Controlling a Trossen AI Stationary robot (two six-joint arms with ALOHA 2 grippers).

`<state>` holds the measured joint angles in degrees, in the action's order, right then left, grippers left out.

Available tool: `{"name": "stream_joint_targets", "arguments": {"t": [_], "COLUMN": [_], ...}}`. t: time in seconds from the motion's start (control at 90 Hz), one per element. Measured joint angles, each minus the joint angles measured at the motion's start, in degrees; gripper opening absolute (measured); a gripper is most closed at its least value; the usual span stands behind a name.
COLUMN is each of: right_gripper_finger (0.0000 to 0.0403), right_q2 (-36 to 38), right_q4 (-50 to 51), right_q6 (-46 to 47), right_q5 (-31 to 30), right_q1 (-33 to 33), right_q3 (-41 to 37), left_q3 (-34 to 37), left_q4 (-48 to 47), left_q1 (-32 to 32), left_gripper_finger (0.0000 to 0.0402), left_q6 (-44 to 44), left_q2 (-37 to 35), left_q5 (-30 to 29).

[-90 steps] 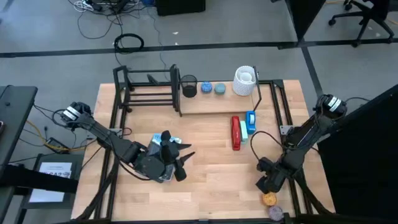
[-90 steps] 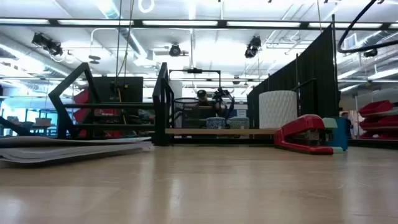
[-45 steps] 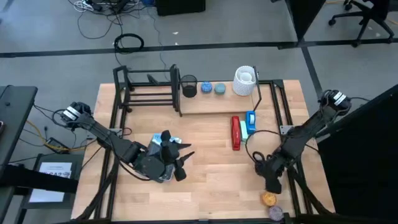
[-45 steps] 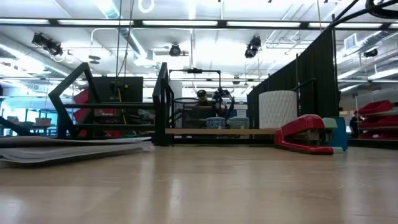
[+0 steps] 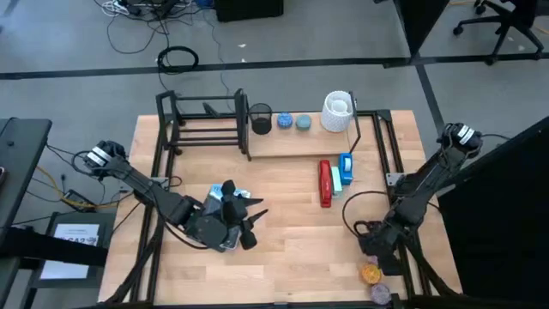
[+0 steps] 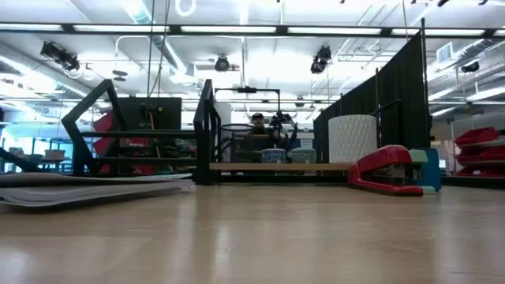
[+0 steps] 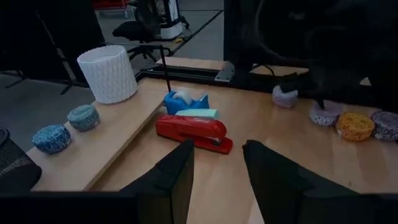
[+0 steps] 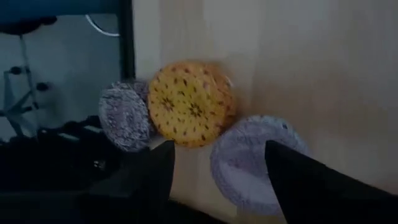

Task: Stock shelves
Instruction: Put the light purple scented candle on the shelf

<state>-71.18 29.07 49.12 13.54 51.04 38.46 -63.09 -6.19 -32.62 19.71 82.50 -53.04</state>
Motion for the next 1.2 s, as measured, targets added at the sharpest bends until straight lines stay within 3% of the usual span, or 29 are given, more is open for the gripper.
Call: {"name": "stream_joint_targets", "arguments": {"t": [0.233,0.489,0.611,0.867,1.2], "right_gripper_finger": [0.0220,0.0220,0.0220,0.0222,0.0289], "right_q2": [0.00,0.00,0.00,0.00,0.00], "right_q4": [-0.55,-3.54,-4.28,-2.48,5.11], "right_q6": [-2.90,1.25,-6.52,-18.10,-21.81], "right_q5": [-0.26,-3.26,-1.29,-5.03,-6.25], "right_q1": [2.70,3.52,1.36,-1.09,2.20], "right_q3": [0.00,0.00,0.00,0.00,0.00], "left_q3": [0.00,0.00,0.00,0.00,0.00], "left_q4": [0.04,0.16,0.50,0.48,0.45], "left_q1": [0.00,0.00,0.00,0.00,0.00], "left_gripper_finger": [0.0127,0.0127,0.0127,0.0127,0.0127], "left_q6": [0.04,0.04,0.06,0.06,0.06], "left_q2": [0.00,0.00,0.00,0.00,0.00], "left_q5": [0.01,0.04,0.04,-0.09,-0.26]}}
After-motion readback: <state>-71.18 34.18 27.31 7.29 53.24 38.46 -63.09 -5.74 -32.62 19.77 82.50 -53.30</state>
